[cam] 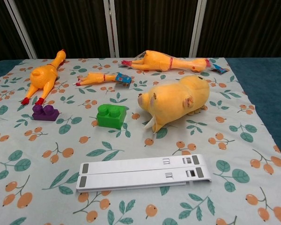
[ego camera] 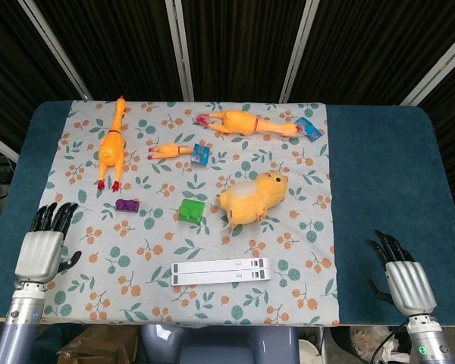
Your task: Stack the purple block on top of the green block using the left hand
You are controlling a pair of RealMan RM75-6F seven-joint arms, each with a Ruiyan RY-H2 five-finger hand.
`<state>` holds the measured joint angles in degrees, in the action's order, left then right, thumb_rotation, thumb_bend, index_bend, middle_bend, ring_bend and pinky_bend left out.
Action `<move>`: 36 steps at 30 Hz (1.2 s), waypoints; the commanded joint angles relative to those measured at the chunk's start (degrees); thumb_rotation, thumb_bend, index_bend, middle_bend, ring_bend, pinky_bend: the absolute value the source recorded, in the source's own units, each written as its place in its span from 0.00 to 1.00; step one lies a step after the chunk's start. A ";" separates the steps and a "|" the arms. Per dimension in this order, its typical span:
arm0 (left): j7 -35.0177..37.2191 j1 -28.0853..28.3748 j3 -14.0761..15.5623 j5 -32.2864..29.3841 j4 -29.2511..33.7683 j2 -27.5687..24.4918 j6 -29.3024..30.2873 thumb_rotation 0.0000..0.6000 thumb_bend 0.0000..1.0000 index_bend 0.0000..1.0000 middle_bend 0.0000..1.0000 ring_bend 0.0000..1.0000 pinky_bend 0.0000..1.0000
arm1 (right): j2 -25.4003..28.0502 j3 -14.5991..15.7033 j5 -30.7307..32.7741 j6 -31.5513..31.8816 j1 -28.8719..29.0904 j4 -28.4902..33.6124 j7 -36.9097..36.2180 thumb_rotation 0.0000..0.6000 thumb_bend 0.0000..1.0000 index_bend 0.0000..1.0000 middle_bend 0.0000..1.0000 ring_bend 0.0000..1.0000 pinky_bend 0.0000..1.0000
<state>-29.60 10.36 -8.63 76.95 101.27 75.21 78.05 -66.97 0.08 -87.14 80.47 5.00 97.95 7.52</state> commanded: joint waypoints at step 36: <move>-30.45 25.85 -4.58 -28.46 -29.16 24.32 -11.16 1.00 0.29 0.23 0.24 0.00 0.00 | -1.00 -0.14 1.86 -1.80 0.58 -0.07 2.33 1.00 0.29 0.18 0.08 0.09 0.27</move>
<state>-60.04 35.56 -13.66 48.44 73.31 98.41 67.16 -67.93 -0.07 -85.32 78.73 5.55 97.91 9.82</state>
